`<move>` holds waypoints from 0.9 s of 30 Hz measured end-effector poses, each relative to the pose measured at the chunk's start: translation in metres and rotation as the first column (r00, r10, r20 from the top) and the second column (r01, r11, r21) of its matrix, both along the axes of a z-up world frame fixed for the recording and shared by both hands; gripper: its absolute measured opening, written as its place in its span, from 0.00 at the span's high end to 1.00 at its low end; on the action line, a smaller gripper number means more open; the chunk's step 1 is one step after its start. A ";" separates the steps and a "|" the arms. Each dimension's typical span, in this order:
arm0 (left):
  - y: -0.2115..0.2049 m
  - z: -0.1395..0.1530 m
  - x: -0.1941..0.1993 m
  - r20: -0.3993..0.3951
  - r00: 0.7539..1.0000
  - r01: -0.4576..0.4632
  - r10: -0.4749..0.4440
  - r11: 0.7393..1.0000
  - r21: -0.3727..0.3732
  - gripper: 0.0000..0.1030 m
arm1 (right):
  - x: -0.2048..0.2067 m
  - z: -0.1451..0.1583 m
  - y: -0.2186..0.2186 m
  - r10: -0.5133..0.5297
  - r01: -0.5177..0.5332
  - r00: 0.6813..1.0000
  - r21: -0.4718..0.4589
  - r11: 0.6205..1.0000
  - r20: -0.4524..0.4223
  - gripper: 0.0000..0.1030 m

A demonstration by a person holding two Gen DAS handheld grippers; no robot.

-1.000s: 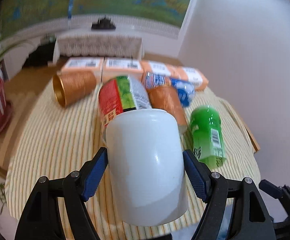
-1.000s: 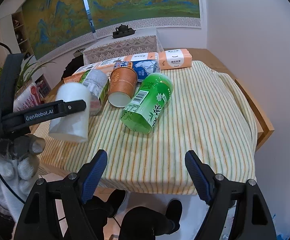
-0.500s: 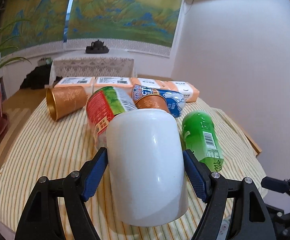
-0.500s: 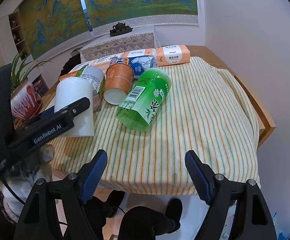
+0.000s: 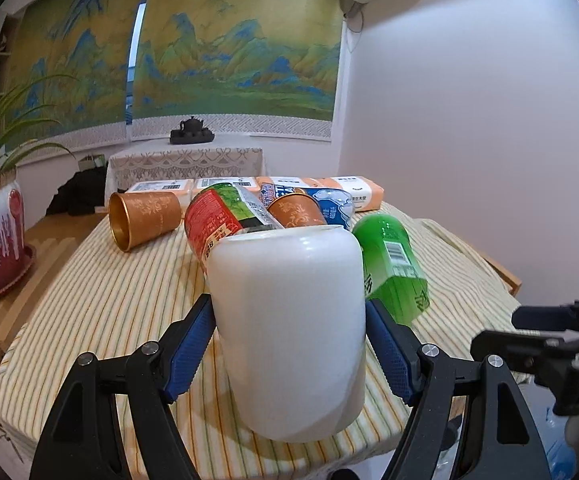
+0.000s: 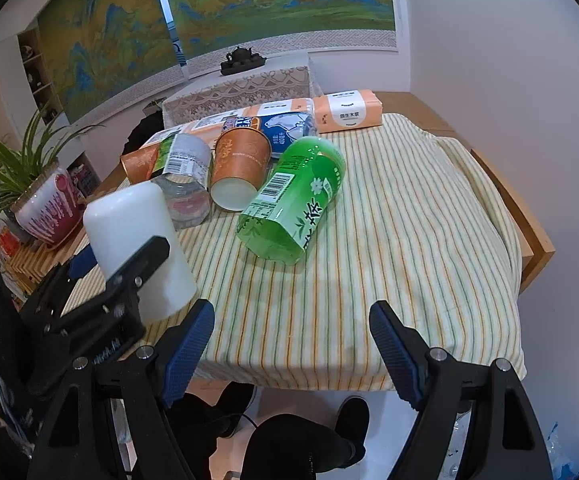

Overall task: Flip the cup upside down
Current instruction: 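Open the right gripper and withdraw it from the white cup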

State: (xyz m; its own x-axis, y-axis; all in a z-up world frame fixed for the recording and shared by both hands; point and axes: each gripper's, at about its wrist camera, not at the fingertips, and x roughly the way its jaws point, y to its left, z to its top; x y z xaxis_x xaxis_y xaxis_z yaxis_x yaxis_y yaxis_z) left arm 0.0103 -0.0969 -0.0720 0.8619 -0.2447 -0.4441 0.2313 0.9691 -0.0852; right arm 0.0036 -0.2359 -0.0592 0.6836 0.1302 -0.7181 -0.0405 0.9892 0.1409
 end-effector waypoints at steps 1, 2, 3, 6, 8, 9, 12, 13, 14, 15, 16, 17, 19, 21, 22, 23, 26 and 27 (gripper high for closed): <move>0.000 -0.001 -0.002 0.002 1.000 0.000 0.000 1.000 0.002 0.24 | 0.000 0.000 0.001 0.001 -0.001 1.000 0.001 1.000 0.000 0.26; 0.000 -0.001 -0.003 0.004 1.000 0.001 -0.001 1.000 0.005 0.24 | 0.000 0.000 0.001 0.003 -0.003 1.000 0.002 1.000 0.001 0.26; 0.000 -0.002 -0.005 0.007 1.000 0.002 -0.002 1.000 0.007 0.24 | -0.001 0.001 0.002 0.004 -0.004 1.000 0.002 1.000 0.003 0.26; -0.001 -0.005 -0.011 0.021 1.000 0.009 -0.009 1.000 0.022 0.24 | -0.003 0.002 0.002 0.007 -0.007 1.000 0.006 1.000 0.007 0.26; -0.005 -0.010 -0.014 0.017 0.999 0.028 -0.028 0.999 0.037 0.25 | -0.005 0.003 0.002 0.008 -0.008 1.000 0.005 1.000 0.010 0.26; -0.007 -0.014 -0.015 0.013 0.999 0.034 -0.035 0.998 0.048 0.25 | -0.007 0.004 0.002 0.008 -0.008 1.000 0.006 1.000 0.012 0.26; -0.011 -0.019 -0.021 0.027 0.999 0.029 -0.031 0.997 0.075 0.25 | -0.010 0.006 0.001 0.007 -0.007 1.000 0.007 1.000 0.017 0.26; -0.011 -0.019 -0.021 0.023 0.999 0.027 -0.029 0.997 0.066 0.25 | -0.011 0.006 0.001 0.007 -0.007 1.000 0.008 1.000 0.019 0.26; -0.010 -0.018 -0.021 0.022 0.999 0.026 -0.027 0.998 0.056 0.25 | -0.012 0.006 0.000 0.005 -0.005 1.000 0.009 1.000 0.020 0.26; -0.009 -0.018 -0.019 0.021 0.999 0.024 -0.026 0.998 0.052 0.25 | -0.013 0.006 0.000 0.004 -0.004 1.000 0.008 1.000 0.021 0.26; -0.008 -0.017 -0.018 0.021 0.999 0.025 -0.026 0.998 0.052 0.25 | -0.015 0.006 0.000 0.002 -0.002 1.000 0.008 1.000 0.022 0.26; -0.008 -0.017 -0.017 0.019 0.999 0.029 -0.030 0.998 0.049 0.25 | -0.015 0.006 -0.001 0.002 -0.002 1.000 0.008 1.000 0.022 0.26; -0.008 -0.017 -0.016 0.006 0.999 0.046 -0.047 0.997 0.058 0.25 | -0.017 0.006 -0.001 0.000 -0.001 1.000 0.009 1.000 0.022 0.26; -0.008 -0.017 -0.018 0.000 0.999 0.054 -0.054 0.997 0.062 0.24 | -0.020 0.006 -0.001 -0.004 0.004 1.000 0.008 1.000 0.027 0.26; -0.008 -0.016 -0.019 -0.006 0.998 0.063 -0.063 0.996 0.057 0.20 | -0.021 0.006 -0.002 -0.006 0.005 1.000 0.008 1.000 0.028 0.26; -0.009 -0.015 -0.021 -0.008 0.997 0.071 -0.070 0.996 0.054 0.13 | -0.022 0.006 -0.001 -0.007 0.006 1.000 0.007 1.000 0.029 0.26; -0.010 -0.009 -0.027 0.008 0.998 0.066 -0.067 0.996 0.065 0.02 | -0.026 0.005 0.001 0.001 -0.001 0.999 0.005 1.000 0.033 0.26; -0.010 -0.008 -0.028 0.007 0.997 0.071 -0.072 0.995 0.063 0.01 | -0.028 0.005 0.002 0.001 -0.001 0.999 0.002 1.000 0.037 0.26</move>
